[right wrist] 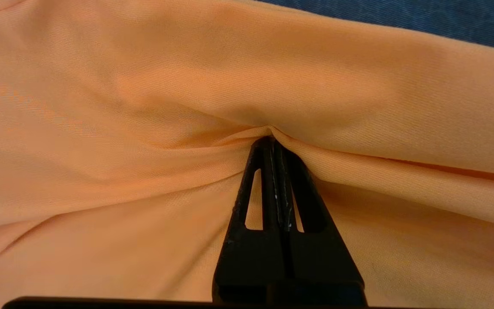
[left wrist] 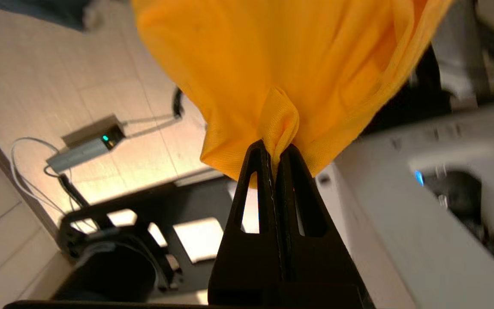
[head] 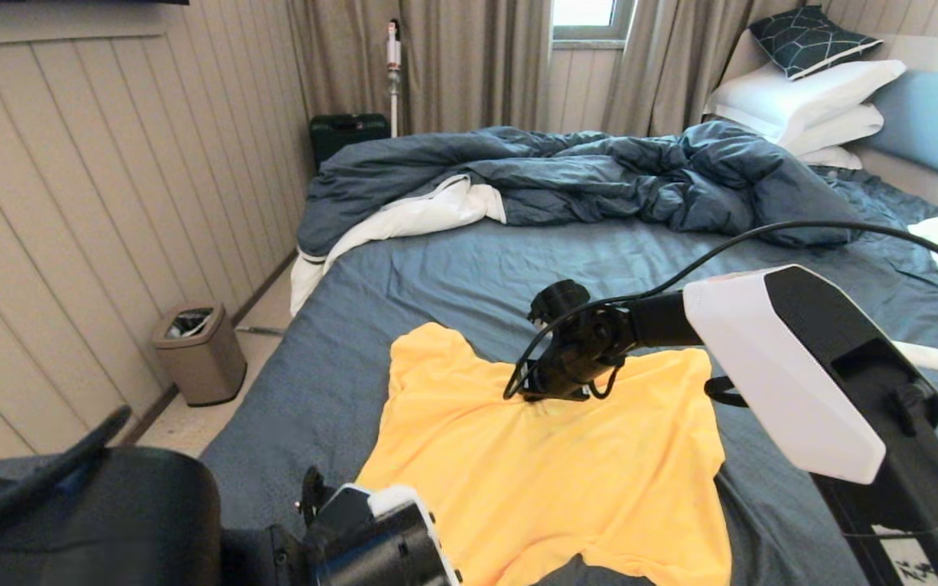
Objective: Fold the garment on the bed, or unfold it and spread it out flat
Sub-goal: Unford the yellow T-shirt
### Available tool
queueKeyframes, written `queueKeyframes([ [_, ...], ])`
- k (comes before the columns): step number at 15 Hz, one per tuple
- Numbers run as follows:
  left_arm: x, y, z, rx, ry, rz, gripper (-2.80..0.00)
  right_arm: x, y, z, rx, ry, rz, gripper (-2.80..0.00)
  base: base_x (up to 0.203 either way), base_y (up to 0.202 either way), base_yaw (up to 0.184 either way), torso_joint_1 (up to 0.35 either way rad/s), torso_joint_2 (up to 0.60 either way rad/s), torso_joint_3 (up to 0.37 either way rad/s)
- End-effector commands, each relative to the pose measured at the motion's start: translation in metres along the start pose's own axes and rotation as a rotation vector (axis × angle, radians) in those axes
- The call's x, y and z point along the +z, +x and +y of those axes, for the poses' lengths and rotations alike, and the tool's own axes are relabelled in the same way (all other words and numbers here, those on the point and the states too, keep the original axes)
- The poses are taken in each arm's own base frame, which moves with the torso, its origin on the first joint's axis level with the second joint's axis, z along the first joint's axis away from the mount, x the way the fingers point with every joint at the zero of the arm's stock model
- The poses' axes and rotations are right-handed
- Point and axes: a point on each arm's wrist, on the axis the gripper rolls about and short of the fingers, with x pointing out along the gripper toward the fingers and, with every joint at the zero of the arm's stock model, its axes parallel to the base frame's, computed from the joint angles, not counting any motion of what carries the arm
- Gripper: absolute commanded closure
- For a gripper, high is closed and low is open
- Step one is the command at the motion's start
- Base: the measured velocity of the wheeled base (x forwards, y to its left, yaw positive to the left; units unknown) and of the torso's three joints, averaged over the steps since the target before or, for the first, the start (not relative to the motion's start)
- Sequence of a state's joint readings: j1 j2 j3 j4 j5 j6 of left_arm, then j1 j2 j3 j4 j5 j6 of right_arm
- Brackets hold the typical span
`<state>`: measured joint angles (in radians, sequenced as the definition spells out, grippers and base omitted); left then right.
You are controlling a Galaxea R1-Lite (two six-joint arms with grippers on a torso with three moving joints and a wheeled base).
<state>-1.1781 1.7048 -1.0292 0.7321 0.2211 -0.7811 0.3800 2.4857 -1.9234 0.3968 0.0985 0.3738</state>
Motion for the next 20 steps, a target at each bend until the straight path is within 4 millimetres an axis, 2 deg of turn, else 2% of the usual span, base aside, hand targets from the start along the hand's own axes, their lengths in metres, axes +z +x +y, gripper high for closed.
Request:
queueKeyframes([
  [1,-0.007,0.007,-0.009,0.005,0.043,0.046,0.00,0.000,0.001,-0.001,0.000,0.002,0.003,0.00,0.000,0.000,0.000,0.000,0.00,0.000],
  [3,-0.016,0.017,-0.022,0.019,0.111,0.089,0.00,0.000,0.001,0.000,0.000,0.001,0.001,0.00,0.000,0.000,0.000,0.000,0.00,0.000],
  [6,-0.016,0.024,-0.026,0.027,0.119,0.104,0.00,0.001,0.000,-0.002,-0.001,0.004,-0.002,0.00,0.000,0.000,0.000,0.000,0.00,0.000],
  [11,-0.013,0.020,-0.028,-0.027,0.102,0.032,0.00,0.001,0.002,-0.002,-0.002,0.004,0.002,0.00,0.000,0.000,0.000,0.000,0.00,0.000],
  [12,-0.012,0.020,-0.029,-0.029,0.101,0.030,-2.80,0.001,0.002,-0.002,-0.002,0.006,0.002,0.00,0.000,0.000,0.000,0.000,0.00,0.000],
  [16,0.004,0.022,-0.027,-0.033,0.080,-0.045,-2.80,0.001,0.001,-0.002,-0.001,0.005,-0.001,0.00,0.000,0.000,0.000,0.000,0.00,0.000],
  [20,0.042,0.016,-0.002,-0.033,-0.018,-0.113,-2.80,0.002,-0.001,-0.002,0.000,0.006,-0.003,0.00,0.000,0.000,0.000,0.000,0.00,0.000],
])
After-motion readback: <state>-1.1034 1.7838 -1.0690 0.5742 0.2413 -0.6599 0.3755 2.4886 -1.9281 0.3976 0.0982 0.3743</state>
